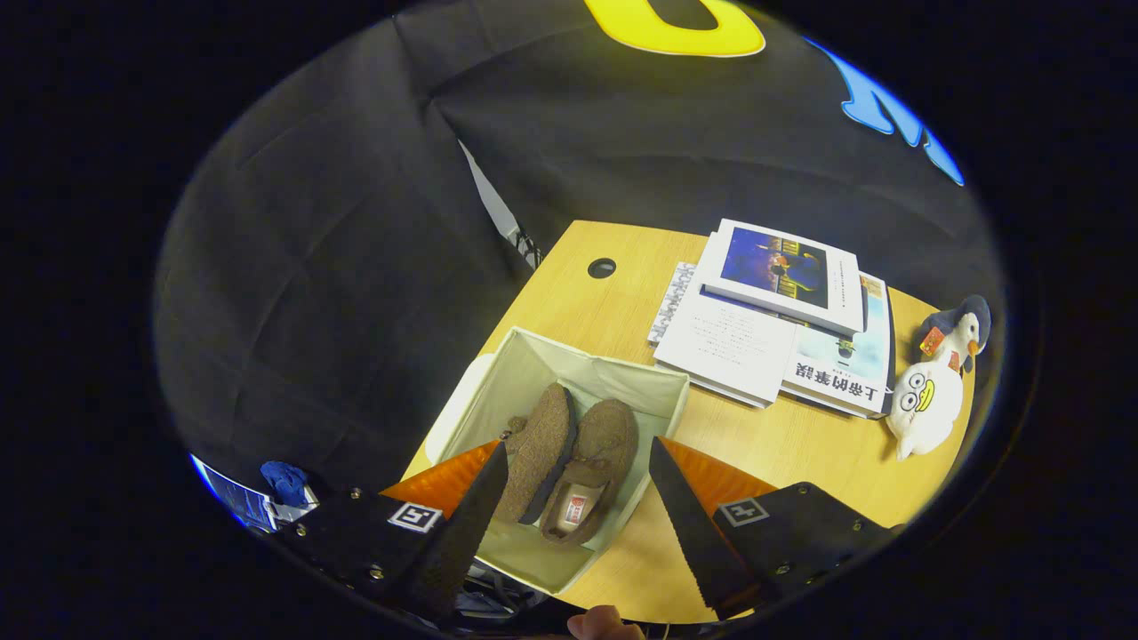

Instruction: Open the storage box then place both shoes into the box .Put the left shoe in first, then the right shoe, with the right side of both shoes facing outward in a uniform manner.

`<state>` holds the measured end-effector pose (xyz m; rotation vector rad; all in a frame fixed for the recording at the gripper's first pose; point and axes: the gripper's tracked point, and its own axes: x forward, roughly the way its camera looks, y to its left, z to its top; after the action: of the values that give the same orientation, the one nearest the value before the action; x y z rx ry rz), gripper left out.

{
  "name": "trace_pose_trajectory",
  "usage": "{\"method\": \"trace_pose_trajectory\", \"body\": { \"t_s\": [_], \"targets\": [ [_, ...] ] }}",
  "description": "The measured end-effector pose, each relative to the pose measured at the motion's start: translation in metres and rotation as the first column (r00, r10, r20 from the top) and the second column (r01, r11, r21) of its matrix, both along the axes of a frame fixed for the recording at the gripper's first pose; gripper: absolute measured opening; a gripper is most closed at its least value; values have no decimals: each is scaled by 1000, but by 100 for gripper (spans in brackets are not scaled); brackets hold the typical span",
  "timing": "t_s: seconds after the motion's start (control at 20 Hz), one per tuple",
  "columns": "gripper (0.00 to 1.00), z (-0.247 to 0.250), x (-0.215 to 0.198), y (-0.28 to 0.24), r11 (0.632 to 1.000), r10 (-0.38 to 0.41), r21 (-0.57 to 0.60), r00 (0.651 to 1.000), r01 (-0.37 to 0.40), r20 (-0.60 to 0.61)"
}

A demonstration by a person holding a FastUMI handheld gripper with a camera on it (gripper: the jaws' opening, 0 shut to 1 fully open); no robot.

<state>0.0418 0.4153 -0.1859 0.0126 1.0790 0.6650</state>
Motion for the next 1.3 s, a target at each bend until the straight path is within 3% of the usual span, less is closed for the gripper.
{"method": "trace_pose_trajectory", "body": {
  "t_s": [0.15,0.3,0.55,0.75,0.95,1.0,1.1,1.3],
  "targets": [
    [97,33,2,-28,995,-72,68,995,67,73],
    [97,63,8,-70,980,-173,130,966,150,191],
    [97,117,11,-149,936,-340,234,851,264,400],
    [97,149,17,-214,893,-448,302,712,333,540],
    [98,188,24,-283,858,-502,348,471,377,725],
    [97,189,20,-293,855,-501,352,432,381,750],
    [97,188,19,-311,850,-504,353,407,391,762],
    [97,186,26,-341,831,-537,377,412,410,736]
  ]
}}
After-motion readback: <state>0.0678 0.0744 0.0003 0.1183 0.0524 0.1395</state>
